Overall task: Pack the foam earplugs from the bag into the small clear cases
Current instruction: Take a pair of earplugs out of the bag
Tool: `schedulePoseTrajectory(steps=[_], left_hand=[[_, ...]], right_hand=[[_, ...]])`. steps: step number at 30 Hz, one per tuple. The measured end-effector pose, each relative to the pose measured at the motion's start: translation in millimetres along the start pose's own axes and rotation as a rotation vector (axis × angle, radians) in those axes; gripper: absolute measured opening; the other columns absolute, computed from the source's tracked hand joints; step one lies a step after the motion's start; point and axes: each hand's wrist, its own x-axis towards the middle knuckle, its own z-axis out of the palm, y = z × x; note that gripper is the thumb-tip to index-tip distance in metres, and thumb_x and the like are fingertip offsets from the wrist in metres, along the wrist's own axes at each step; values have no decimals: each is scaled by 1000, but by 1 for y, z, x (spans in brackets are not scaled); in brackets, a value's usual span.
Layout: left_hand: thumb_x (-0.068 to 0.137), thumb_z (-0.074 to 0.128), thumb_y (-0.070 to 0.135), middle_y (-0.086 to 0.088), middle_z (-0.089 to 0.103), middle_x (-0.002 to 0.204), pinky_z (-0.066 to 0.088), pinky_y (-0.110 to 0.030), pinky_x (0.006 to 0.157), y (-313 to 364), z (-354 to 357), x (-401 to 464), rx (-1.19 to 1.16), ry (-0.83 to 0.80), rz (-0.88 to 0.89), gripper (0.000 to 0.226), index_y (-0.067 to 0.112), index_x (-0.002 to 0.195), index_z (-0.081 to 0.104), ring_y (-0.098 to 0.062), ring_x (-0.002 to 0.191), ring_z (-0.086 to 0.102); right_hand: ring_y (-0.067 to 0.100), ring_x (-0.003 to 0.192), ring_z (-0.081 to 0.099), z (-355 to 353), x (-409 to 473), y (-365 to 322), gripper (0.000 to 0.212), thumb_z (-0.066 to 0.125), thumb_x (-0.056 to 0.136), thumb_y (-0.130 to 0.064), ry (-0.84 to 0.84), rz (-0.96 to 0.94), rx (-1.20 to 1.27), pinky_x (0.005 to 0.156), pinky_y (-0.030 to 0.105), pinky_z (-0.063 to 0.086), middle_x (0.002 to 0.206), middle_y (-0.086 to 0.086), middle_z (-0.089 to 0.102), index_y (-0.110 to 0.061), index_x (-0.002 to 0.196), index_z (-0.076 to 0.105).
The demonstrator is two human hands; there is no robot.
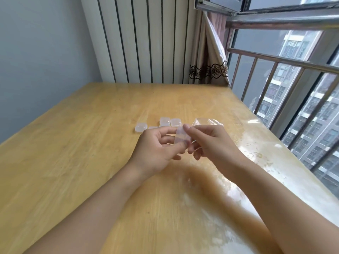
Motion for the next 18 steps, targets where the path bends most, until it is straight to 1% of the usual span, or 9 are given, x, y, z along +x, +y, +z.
schedulePoseTrajectory(steps=[2, 3, 6, 10, 11, 13, 15, 17, 18], left_hand=[[87, 75, 15, -10, 80, 93, 60, -26, 69, 2, -2, 0, -166, -18, -76, 33, 11, 119, 67, -23, 87, 75], [88, 74, 16, -11, 79, 97, 60, -27, 71, 3, -3, 0, -200, -28, -91, 38, 8, 124, 64, -24, 89, 76], [93, 67, 17, -8, 79, 102, 61, -27, 76, 5, -3, 0, -213, -87, -84, 36, 9, 128, 62, -22, 94, 76], [91, 67, 20, -9, 79, 101, 61, -27, 80, 6, -3, 0, -185, -117, -49, 35, 12, 125, 64, -21, 95, 76], [89, 68, 22, -9, 79, 99, 61, -28, 80, 6, -4, 0, -175, -120, -41, 32, 15, 120, 66, -21, 95, 76], [84, 71, 24, -8, 80, 97, 61, -29, 81, 6, -5, 0, -138, -122, -35, 28, 21, 112, 68, -22, 93, 76], [86, 73, 19, -10, 79, 96, 62, -30, 79, 4, -6, 0, -73, -123, -30, 27, 19, 113, 70, -27, 93, 76], [87, 77, 18, -6, 80, 92, 62, -31, 76, 2, -7, 1, 28, -82, -15, 24, 19, 111, 74, -28, 87, 76], [86, 78, 21, -2, 80, 88, 62, -31, 74, 1, -7, 0, 100, -42, 2, 20, 21, 105, 76, -25, 82, 77]], right_hand=[[19, 62, 62, -4, 2, -5, 27, 57, 101, -22, 19, 82, 162, 54, 27, 47, 77, 12, 69, -5, 93, 76], [21, 65, 64, -6, 2, -6, 25, 55, 101, -18, 20, 101, 185, 55, 28, 48, 82, 16, 71, -3, 99, 75], [24, 75, 71, -12, 2, -5, 19, 60, 98, -11, -32, 82, 139, 62, 30, 52, 97, 21, 75, -2, 108, 74], [22, 79, 73, -15, 2, -3, 22, 69, 93, -14, -71, 38, 83, 67, 29, 56, 103, 24, 73, -3, 112, 73], [22, 79, 74, -15, 2, -3, 22, 70, 92, -15, -70, 30, 84, 68, 29, 57, 102, 24, 74, -2, 110, 73], [23, 77, 75, -15, 2, -3, 20, 72, 91, -14, -61, 1, 49, 70, 30, 59, 94, 22, 76, 0, 106, 74], [22, 73, 76, -14, 0, -4, 13, 72, 90, -10, -45, -51, -47, 70, 31, 62, 80, 16, 77, 1, 98, 75], [22, 68, 75, -11, -1, -4, 9, 70, 91, -4, -39, -100, -156, 67, 32, 62, 72, 11, 76, 1, 92, 77], [23, 67, 75, -9, -3, -4, 10, 68, 91, -2, -39, -120, -204, 66, 32, 61, 71, 11, 76, 0, 91, 77]])
